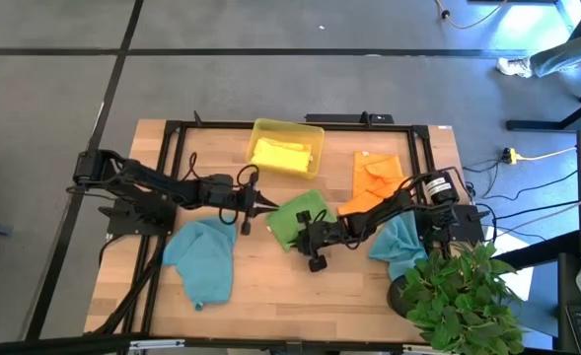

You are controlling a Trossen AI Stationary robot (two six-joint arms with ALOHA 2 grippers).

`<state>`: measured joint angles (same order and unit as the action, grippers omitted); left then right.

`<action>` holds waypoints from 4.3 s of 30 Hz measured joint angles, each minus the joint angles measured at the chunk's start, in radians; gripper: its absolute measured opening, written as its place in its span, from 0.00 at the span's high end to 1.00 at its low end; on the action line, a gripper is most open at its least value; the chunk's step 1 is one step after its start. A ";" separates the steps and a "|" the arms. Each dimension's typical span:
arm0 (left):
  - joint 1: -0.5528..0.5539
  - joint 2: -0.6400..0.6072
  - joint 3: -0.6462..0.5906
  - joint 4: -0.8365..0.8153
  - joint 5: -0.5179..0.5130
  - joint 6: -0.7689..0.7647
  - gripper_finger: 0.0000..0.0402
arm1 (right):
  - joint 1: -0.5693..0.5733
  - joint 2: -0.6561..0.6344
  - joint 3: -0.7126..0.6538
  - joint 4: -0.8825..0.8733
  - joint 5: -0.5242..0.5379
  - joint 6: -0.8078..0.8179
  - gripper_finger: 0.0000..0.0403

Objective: Fold microfiber towels
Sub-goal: Fold the green towel

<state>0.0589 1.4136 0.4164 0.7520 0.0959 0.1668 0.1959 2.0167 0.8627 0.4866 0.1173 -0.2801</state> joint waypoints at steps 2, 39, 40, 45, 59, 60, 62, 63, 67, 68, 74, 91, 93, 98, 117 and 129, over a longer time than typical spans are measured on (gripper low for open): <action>-0.013 0.000 0.000 0.004 -0.001 0.003 0.88 | -0.005 -0.010 -0.001 -0.002 -0.006 0.019 0.98; -0.278 0.266 0.145 -0.177 -0.302 -0.079 0.57 | -0.122 -0.082 -0.326 0.698 -0.224 0.307 0.99; -0.278 0.266 0.145 -0.199 -0.320 -0.086 0.56 | -0.122 -0.082 -0.326 0.698 -0.224 0.307 0.99; -0.277 0.266 0.145 -0.243 -0.389 -0.115 0.50 | -0.122 -0.083 -0.325 0.699 -0.224 0.310 0.99; -0.298 0.306 0.145 -0.244 -0.383 -0.164 0.41 | -0.122 -0.083 -0.325 0.699 -0.224 0.325 0.99; -0.297 0.315 0.145 -0.247 -0.395 -0.164 0.41 | -0.122 -0.083 -0.325 0.699 -0.224 0.325 0.99; -0.291 0.339 0.145 -0.240 -0.412 -0.164 0.41 | -0.122 -0.083 -0.325 0.699 -0.224 0.325 0.99; -0.288 0.351 0.145 -0.240 -0.419 -0.167 0.41 | -0.122 -0.083 -0.325 0.699 -0.224 0.325 0.99; -0.279 0.379 0.146 -0.214 -0.440 -0.167 0.41 | -0.122 -0.083 -0.325 0.704 -0.224 0.325 0.99; -0.276 0.382 0.146 -0.214 -0.440 -0.161 0.41 | -0.122 -0.083 -0.325 0.705 -0.224 0.325 0.99; -0.273 0.383 0.148 -0.226 -0.458 -0.089 0.42 | -0.122 -0.084 -0.325 0.708 -0.239 0.329 0.99; -0.280 0.386 0.145 -0.258 -0.570 -0.006 0.93 | -0.122 -0.084 -0.325 0.722 -0.251 0.328 0.99; -0.284 0.386 0.144 -0.247 -0.579 -0.006 0.98 | -0.122 -0.084 -0.325 0.718 -0.251 0.328 0.97; -0.287 0.388 0.169 -0.271 -0.575 -0.016 0.99 | -0.121 -0.084 -0.324 0.665 -0.251 0.293 0.84; -0.230 0.389 0.417 -0.701 -0.539 -0.237 1.00 | -0.006 -0.101 -0.312 0.495 -0.045 0.216 0.34; -0.202 0.388 0.418 -0.702 -0.483 -0.247 1.00 | 0.071 -0.116 -0.061 -0.017 0.189 0.115 0.34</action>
<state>-0.1432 1.8011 0.8345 0.0502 -0.3868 -0.0799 0.2671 1.9011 0.8014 0.4697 0.3064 -0.1650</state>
